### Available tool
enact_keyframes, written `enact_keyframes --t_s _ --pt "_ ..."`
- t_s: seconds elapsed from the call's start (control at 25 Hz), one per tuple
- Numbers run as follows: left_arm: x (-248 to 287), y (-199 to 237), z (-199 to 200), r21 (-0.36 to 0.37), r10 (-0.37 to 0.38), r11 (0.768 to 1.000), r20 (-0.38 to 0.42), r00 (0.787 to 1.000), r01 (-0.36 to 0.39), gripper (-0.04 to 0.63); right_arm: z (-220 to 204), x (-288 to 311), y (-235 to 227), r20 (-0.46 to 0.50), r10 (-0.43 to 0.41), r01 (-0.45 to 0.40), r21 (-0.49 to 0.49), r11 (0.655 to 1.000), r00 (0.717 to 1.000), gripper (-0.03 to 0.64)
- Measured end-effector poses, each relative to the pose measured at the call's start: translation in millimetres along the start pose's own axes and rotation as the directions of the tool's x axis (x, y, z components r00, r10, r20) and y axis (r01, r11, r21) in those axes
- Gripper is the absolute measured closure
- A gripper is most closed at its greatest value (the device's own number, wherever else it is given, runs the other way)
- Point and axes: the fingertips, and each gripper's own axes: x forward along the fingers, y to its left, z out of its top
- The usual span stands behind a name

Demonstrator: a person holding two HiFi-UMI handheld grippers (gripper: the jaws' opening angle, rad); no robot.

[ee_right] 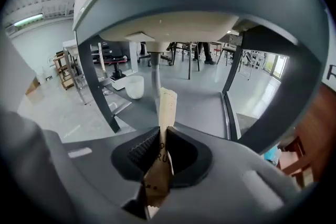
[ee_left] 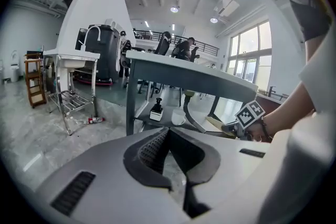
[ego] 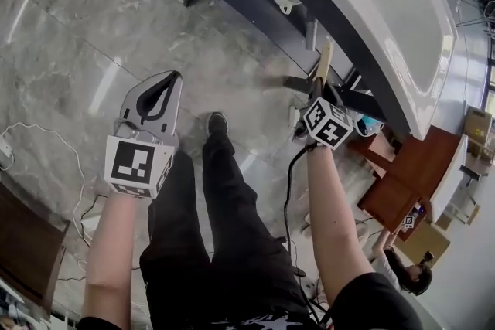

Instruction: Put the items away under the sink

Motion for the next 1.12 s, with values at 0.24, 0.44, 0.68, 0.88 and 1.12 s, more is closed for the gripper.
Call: enact_keyframes --t_s 0.24,0.44,0.68,0.88,1.12 --pt "43.9 -10.0 -16.6 -0.018 0.027 0.999 -0.005 1.000 -0.027 0.586 12.2 55.9 -29.0 0.034 -0.021 0.025 -0.121 0.992 0.999 0.574" --pt "83.4 -11.5 -30.1 -0.033 0.041 0.999 -0.003 0.999 -0.041 0.586 18.9 96.4 -51.8 0.059 -0.066 0.075 -0.147 0.986 0.996 0.574" --pt "116.3 -17.5 -34.3 -0.048 0.035 0.998 0.006 0.999 -0.035 0.586 30.2 128.5 -66.1 0.080 -0.100 0.114 -0.208 0.971 0.992 0.574" --pt "129.3 -23.8 -36.8 -0.038 0.011 0.999 -0.012 1.000 -0.011 0.586 24.8 140.9 -73.5 0.067 -0.125 0.133 -0.131 0.982 0.990 0.571" --pt "123.7 -44.4 -35.0 -0.030 -0.056 0.998 -0.045 0.997 0.055 0.586 23.0 135.9 -64.9 0.070 -0.069 0.076 -0.098 0.992 0.995 0.481"
